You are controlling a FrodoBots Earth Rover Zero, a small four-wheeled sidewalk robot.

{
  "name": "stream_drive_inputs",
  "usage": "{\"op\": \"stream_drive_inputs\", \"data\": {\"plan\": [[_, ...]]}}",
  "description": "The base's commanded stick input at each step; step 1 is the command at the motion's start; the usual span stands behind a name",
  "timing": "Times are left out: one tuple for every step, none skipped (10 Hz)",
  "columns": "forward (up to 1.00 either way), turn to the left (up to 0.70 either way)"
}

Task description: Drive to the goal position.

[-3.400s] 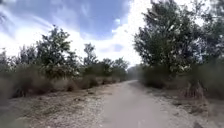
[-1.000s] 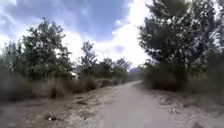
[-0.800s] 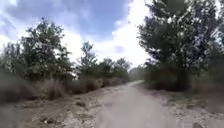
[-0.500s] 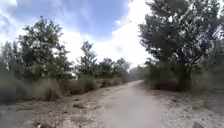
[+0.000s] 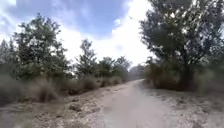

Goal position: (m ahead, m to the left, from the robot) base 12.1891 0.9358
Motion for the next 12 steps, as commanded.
{"op": "stream_drive_inputs", "data": {"plan": [[0.45,0.0],[0.45,0.0],[0.45,0.0],[0.45,0.0],[0.45,0.0],[0.45,0.0],[0.45,0.0],[0.45,0.0],[0.45,0.0],[0.45,0.0],[0.45,0.0],[0.45,0.0]]}}
